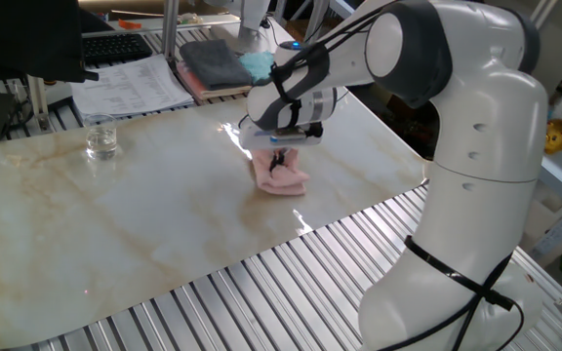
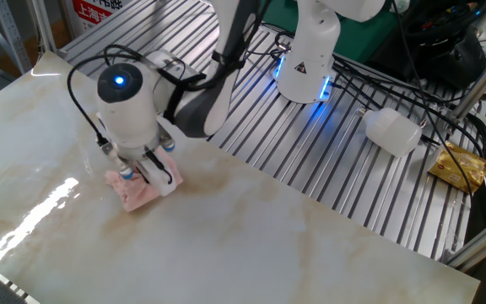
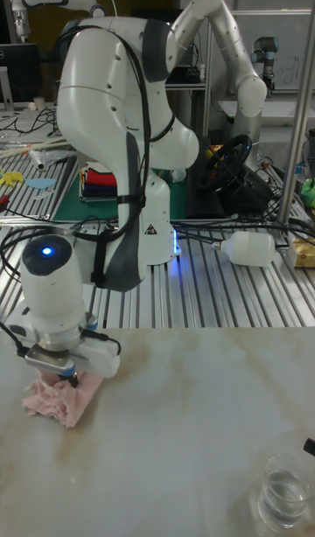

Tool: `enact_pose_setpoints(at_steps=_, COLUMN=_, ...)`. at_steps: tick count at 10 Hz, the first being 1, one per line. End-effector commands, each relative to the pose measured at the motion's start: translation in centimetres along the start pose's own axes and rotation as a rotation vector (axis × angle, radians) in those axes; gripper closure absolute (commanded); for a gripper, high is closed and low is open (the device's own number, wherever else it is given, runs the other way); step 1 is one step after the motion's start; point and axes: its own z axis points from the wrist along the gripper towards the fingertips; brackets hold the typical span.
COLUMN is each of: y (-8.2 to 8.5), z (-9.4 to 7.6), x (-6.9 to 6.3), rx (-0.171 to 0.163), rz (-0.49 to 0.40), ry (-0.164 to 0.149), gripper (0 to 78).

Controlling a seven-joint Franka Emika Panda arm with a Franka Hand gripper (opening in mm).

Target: Clean the tabletop with a sponge

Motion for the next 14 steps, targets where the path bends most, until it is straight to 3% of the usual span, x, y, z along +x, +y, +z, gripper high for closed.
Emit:
enact_pose_setpoints(at_steps=1, y=-5.6, z=-1.0, x=-1.3, rx=-0.008, rz=-0.122, ry=-0.007, gripper=76.4)
enact_pose_setpoints(at_steps=4, y=-7.5, z=-1.3, x=-3.4, rx=-0.008, rz=-0.18, ry=-0.02, gripper=76.4)
enact_pose_setpoints(at_steps=5, y=-7.1, z=-1.4, x=-4.1, rx=-0.011, rz=-0.182, ry=-0.035, gripper=76.4)
enact_pose_setpoints(at_steps=6, y=-6.0, z=-1.0, x=-4.7, rx=-0.018, rz=-0.181, ry=-0.07, gripper=76.4)
enact_pose_setpoints(at_steps=7, y=-5.6, z=-0.9, x=-4.9, rx=-0.02, rz=-0.179, ry=-0.08, gripper=76.4)
enact_pose_setpoints(at_steps=8, y=-3.8, z=-1.0, x=-4.9, rx=-0.022, rz=-0.169, ry=-0.089, gripper=76.4)
enact_pose_setpoints(at_steps=9, y=-3.8, z=-1.0, x=-4.9, rx=-0.022, rz=-0.169, ry=-0.089, gripper=76.4)
enact_pose_setpoints(at_steps=10, y=-1.0, z=-1.5, x=-3.7, rx=-0.022, rz=-0.122, ry=-0.089, gripper=76.4)
enact_pose_setpoints(at_steps=13, y=0.2, z=-0.6, x=-1.3, rx=-0.032, rz=-0.099, ry=-0.082, gripper=76.4)
enact_pose_setpoints(at_steps=14, y=0.2, z=-0.4, x=-1.1, rx=-0.033, rz=-0.098, ry=-0.082, gripper=76.4)
